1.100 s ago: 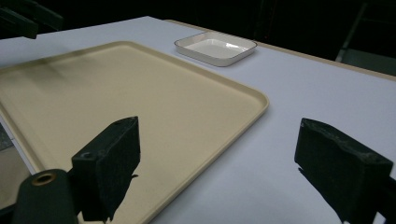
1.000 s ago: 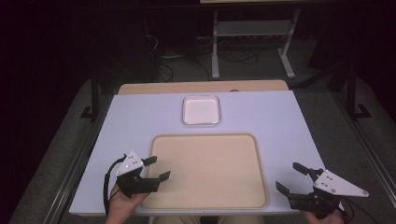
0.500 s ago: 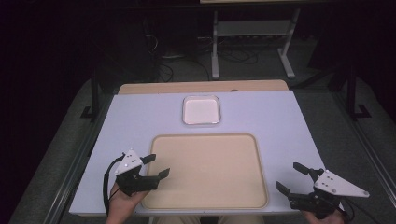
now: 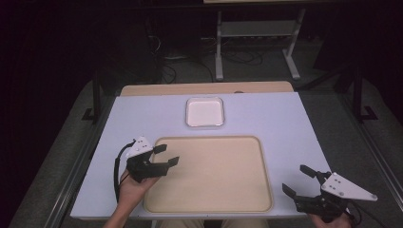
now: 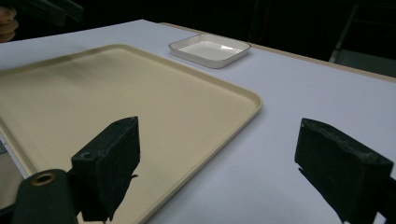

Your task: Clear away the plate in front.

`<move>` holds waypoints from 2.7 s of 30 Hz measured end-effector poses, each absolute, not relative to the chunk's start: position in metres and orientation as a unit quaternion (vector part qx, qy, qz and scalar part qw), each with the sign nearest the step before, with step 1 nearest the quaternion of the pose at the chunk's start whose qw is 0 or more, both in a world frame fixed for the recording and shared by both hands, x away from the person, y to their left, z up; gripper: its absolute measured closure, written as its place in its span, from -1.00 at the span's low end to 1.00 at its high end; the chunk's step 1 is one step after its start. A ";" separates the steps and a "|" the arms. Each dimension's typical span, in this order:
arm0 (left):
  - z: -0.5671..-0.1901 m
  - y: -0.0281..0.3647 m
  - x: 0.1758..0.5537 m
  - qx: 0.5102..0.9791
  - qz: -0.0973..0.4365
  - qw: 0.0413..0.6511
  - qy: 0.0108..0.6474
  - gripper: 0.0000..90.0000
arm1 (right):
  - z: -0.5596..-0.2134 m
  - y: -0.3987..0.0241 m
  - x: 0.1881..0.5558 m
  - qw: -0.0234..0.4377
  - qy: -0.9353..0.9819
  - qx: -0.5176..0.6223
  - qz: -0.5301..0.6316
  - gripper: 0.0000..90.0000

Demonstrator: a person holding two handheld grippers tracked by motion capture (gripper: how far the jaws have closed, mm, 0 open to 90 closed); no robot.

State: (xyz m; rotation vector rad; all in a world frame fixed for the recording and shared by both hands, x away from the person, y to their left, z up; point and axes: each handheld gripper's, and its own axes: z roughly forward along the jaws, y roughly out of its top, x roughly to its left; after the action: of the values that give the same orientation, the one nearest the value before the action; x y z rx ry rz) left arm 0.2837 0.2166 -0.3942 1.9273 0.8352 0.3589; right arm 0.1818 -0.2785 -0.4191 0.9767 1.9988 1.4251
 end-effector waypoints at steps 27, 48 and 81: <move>-0.392 0.205 0.358 0.791 0.144 0.440 0.399 -0.42 | -0.420 -0.280 0.182 0.242 0.731 0.359 0.528 -0.70; -0.382 0.193 0.414 0.794 0.113 0.414 0.430 -0.35 | -0.420 -0.281 0.183 0.245 0.733 0.357 0.525 -0.70; -0.381 0.177 0.503 0.770 0.086 0.380 0.505 -0.11 | -0.421 -0.283 0.183 0.245 0.730 0.365 0.524 -0.70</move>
State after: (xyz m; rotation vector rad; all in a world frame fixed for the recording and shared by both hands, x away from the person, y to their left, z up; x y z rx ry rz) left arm 0.5034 0.1766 -0.3813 1.9673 1.2897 0.2189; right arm 0.1835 -0.2832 -0.4212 0.9962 1.9925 1.4305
